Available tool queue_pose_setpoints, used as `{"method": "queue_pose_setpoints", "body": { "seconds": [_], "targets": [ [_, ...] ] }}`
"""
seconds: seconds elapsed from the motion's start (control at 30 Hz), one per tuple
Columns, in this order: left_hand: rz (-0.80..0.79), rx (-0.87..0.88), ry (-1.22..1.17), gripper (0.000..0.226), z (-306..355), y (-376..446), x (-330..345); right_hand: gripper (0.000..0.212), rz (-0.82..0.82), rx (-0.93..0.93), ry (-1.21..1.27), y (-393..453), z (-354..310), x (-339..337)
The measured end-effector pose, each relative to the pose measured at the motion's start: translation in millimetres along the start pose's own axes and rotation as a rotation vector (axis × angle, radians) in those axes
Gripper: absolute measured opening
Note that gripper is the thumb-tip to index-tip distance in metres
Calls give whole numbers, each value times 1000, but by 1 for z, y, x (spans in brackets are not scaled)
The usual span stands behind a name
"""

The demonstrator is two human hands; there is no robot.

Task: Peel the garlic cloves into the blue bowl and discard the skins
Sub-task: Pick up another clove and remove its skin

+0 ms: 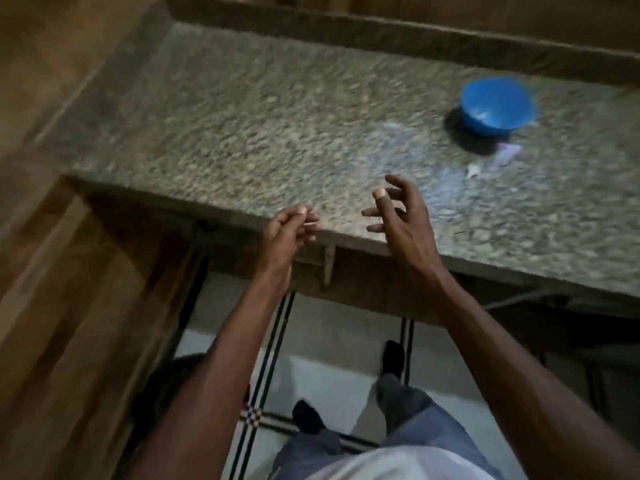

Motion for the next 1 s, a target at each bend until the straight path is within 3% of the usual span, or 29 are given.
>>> {"method": "queue_pose_setpoints", "body": {
  "seconds": [0.13, 0.27, 0.47, 0.57, 0.73, 0.87, 1.0],
  "targets": [
    [-169, 6, 128, 13, 15, 37, 127, 41, 206, 16, 18, 28, 7, -127],
    [-206, 21, 255, 12, 11, 67, 223, 34, 327, 80, 9, 55, 27, -225],
    [-202, 62, 551, 12, -18, 99, 310, 22, 335, 156, -145, 97, 60, -319],
    [-163, 138, 823, 28, -23, 111, 327, 27, 248, 163, -336, 121, 73, -334],
    [-133, 214, 1029, 42, -24, 127, 331, 27, 135, 36, -501, 170, 87, -328],
    [-134, 224, 1065, 34, -20, 143, 330, 27, 62, -28, -610, 211, 84, -309],
    [-210, 195, 1067, 40, -17, 155, 331, 9, 3, -93, -829, 229, 92, -300]
  ]
}}
Point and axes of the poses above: each hand's wrist, its own y-axis towards the middle knuckle, its own x-axis out of the palm, z = x × y, the point moved 5 cm from there along y, towards the middle knuckle, and after that the axes turned 9 degrees about y, right-handed, at the moved point
